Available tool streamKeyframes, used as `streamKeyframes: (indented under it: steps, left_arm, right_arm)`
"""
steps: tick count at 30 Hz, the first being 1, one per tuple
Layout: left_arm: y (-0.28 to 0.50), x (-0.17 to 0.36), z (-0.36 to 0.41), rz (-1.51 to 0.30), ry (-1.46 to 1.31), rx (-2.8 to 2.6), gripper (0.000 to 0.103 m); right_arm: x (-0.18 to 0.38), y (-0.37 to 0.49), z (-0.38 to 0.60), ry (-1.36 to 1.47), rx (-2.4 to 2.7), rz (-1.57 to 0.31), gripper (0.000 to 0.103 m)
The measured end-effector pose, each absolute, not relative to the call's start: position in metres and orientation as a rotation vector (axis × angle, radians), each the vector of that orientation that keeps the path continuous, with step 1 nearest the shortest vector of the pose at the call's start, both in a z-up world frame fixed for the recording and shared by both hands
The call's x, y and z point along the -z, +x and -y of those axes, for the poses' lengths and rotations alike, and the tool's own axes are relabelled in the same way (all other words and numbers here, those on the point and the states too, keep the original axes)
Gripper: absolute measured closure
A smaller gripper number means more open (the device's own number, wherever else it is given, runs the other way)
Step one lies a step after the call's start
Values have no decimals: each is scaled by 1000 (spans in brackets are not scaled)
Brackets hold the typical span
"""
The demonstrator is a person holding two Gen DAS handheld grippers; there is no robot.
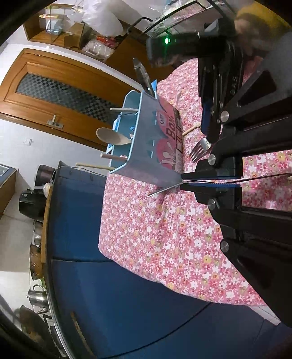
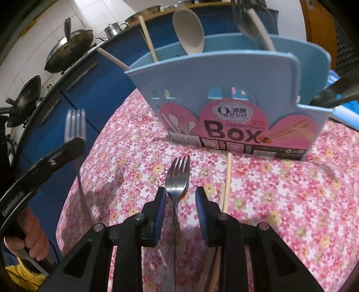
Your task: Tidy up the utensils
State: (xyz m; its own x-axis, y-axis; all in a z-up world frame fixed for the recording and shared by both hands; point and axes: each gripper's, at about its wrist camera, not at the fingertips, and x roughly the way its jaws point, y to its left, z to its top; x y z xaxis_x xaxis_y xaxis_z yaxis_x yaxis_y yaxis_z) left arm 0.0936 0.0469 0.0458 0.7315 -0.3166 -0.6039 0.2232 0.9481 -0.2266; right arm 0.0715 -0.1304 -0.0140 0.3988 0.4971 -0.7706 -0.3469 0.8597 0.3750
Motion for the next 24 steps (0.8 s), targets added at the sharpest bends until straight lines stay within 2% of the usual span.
streamKeyframes:
  steps: [8, 10, 11, 14, 18, 24]
  left_arm:
    - [92, -54, -48, -659, -146, 312, 103]
    - [90, -57, -47, -650, -144, 315, 103]
    - [89, -59, -46, -646, -143, 317, 103]
    - [88, -62, -43, -637, -138, 324, 103]
    - [86, -65, -40, -626, -140, 334, 103]
    - [76, -76, -35, -585, -137, 362, 103]
  right_arm:
    - [21, 96, 130, 281, -601, -1101, 73]
    - [23, 99, 132, 311, -619, -1116, 81]
    - [24, 101, 132, 318, -624, -1120, 88]
    - [26, 100, 131, 337, -669, -1124, 98]
    - [21, 89, 131, 345, -685, -1084, 99]
    - [-9, 57, 150, 381, -689, -928, 99]
